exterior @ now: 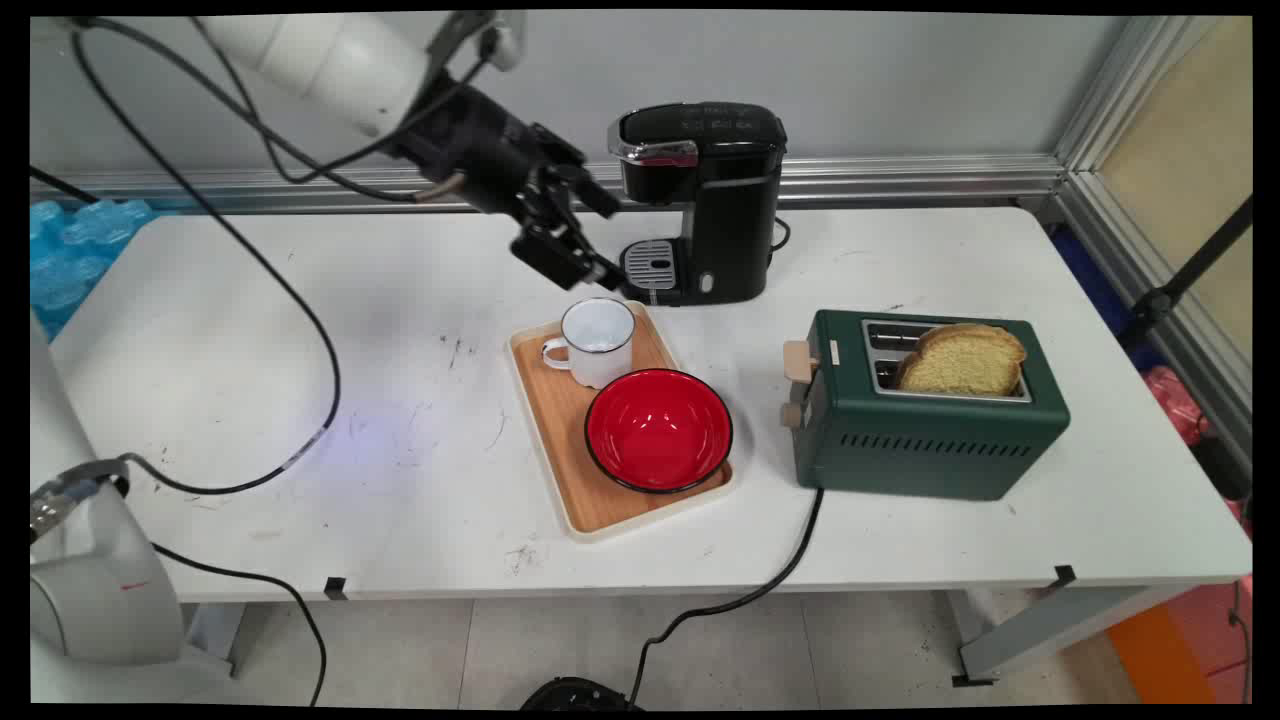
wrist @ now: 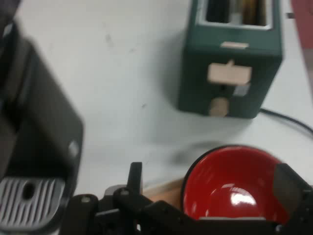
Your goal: Press the toaster switch
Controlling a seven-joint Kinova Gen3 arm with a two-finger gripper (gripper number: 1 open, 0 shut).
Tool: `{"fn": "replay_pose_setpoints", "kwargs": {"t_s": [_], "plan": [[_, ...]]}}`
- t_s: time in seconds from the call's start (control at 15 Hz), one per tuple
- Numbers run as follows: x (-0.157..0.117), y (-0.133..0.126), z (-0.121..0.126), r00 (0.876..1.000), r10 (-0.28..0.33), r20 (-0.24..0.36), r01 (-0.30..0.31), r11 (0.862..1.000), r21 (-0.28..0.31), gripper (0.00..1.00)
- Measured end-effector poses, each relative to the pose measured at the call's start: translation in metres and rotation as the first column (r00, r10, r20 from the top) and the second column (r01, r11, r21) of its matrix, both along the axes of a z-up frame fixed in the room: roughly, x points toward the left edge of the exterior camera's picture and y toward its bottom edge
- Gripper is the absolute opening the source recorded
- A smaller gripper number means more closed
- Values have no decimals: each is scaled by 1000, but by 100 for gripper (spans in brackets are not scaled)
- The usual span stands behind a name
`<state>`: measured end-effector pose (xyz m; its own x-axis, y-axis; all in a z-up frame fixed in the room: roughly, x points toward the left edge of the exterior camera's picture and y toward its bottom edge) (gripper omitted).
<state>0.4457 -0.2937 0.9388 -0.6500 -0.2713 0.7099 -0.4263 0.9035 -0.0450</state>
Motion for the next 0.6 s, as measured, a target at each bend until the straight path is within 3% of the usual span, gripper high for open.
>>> {"fn": "replay_pose_setpoints", "kwargs": {"t_s": [0.6], "plan": [[-74, -27, -2, 985, -166, 37, 166, 986, 8, 100]]}}
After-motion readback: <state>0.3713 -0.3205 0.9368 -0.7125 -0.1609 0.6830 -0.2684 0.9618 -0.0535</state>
